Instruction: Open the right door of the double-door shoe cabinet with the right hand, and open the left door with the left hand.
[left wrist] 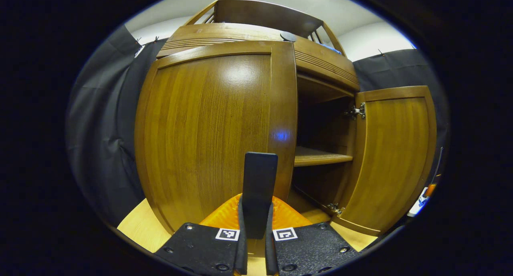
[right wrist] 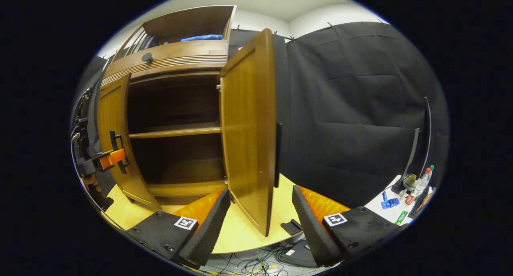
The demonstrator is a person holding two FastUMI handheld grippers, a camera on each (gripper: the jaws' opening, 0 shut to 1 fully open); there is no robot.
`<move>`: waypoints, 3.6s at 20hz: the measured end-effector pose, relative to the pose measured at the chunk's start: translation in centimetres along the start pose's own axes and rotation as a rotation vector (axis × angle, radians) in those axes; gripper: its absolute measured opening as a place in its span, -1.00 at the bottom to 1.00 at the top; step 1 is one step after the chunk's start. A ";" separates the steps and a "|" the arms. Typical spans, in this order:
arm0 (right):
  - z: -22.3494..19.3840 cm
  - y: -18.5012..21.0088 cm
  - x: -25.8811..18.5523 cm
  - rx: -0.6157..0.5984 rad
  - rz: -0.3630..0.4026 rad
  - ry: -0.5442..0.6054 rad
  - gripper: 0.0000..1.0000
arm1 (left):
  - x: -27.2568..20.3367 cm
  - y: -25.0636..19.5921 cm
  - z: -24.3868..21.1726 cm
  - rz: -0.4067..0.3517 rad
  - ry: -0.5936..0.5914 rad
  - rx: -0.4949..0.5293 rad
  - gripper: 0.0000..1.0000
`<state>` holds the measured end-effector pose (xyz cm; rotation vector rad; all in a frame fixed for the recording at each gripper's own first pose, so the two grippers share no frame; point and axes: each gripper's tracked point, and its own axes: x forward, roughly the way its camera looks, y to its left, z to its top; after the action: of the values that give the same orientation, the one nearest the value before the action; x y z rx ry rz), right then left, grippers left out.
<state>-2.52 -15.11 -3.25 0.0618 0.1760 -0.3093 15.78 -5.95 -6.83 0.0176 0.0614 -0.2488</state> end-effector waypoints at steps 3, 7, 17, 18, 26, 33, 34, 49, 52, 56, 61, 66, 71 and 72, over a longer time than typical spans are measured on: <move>-0.2 2.9 0.0 0.003 0.034 -0.010 0.98 | -1.4 0.4 0.1 -0.031 0.000 -0.006 -0.67; -0.2 5.8 -0.3 0.003 0.063 -0.012 0.99 | -4.1 1.4 -0.1 -0.035 0.019 -0.021 -0.64; 0.4 8.6 -0.4 -0.017 0.115 -0.031 0.84 | -9.3 5.0 0.1 0.027 0.043 -0.012 -0.68; 0.3 8.9 -0.4 -0.018 0.124 -0.027 0.98 | -9.8 5.3 0.2 0.035 0.046 -0.008 -0.67; 0.3 11.6 -0.8 -0.041 0.202 -0.028 0.96 | -13.7 10.0 0.6 0.141 0.052 0.019 -0.77; 0.3 13.3 -1.4 -0.050 0.259 -0.026 1.00 | -16.4 14.9 1.0 0.249 0.071 0.032 -0.98; 0.3 13.7 -1.3 -0.052 0.269 -0.024 0.98 | -16.6 15.6 1.2 0.260 0.074 0.018 -0.94; 0.8 16.2 -1.4 -0.065 0.324 -0.032 0.84 | -20.7 19.7 1.9 0.314 0.090 0.058 -1.00; 0.9 15.6 -1.2 -0.056 0.315 -0.031 0.84 | -21.8 21.5 2.0 0.380 0.103 0.068 -0.96; 1.1 14.4 -0.8 -0.051 0.296 -0.035 0.84 | -24.3 21.5 4.5 0.414 0.066 0.027 -1.00; 1.7 13.1 -0.4 -0.042 0.269 -0.041 0.98 | -24.9 18.4 6.4 0.392 0.040 -0.031 -1.00; 2.5 11.4 -0.5 -0.050 0.240 -0.052 0.98 | -24.0 14.2 7.7 0.320 0.009 -0.047 -1.00; 3.3 10.2 -0.9 -0.074 0.219 -0.068 0.91 | -22.7 10.6 8.9 0.273 -0.035 0.033 -1.00; 3.4 9.9 -1.0 -0.076 0.216 -0.074 0.83 | -22.2 10.1 8.8 0.267 -0.035 0.044 -1.00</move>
<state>0.12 -5.65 0.63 -0.0055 0.1065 -0.0893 -2.72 9.10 3.44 0.0652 0.0185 0.0165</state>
